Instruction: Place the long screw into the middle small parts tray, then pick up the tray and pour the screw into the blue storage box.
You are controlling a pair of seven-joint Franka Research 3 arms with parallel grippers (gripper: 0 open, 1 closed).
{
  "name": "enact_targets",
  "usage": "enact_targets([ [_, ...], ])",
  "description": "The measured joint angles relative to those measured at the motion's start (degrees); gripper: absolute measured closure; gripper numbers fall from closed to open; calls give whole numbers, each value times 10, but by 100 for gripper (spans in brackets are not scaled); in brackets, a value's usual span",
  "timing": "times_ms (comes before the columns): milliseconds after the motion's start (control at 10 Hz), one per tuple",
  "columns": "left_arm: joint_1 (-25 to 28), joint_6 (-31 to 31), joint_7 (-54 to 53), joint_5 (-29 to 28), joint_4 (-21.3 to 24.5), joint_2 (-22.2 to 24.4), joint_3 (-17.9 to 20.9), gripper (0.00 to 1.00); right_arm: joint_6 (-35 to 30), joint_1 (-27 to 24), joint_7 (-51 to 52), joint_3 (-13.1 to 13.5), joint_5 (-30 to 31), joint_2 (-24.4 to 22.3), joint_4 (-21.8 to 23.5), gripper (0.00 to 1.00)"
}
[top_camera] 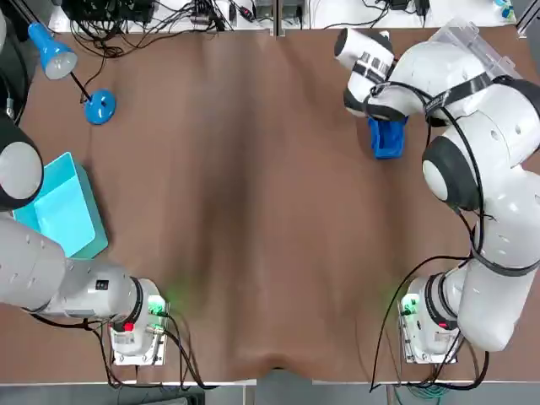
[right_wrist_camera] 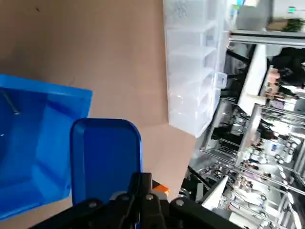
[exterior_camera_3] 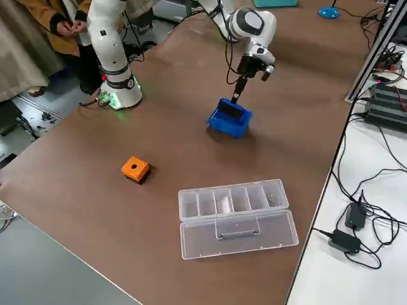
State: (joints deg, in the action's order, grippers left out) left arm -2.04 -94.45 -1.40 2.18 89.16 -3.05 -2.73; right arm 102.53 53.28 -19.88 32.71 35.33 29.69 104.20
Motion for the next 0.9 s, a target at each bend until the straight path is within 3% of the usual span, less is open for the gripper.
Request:
enact_targets([
  [300,0,0,0,0,0,0,0,0,-44,-33,114,5,-100,-14,-80,98],
  [600,0,0,0,0,0,0,0,0,-50,-36,160,-2,-333,-28,-142,98],
  [900,0,0,0,0,0,0,0,0,-45,-32,152,-26,-477,-1,-187,98],
])
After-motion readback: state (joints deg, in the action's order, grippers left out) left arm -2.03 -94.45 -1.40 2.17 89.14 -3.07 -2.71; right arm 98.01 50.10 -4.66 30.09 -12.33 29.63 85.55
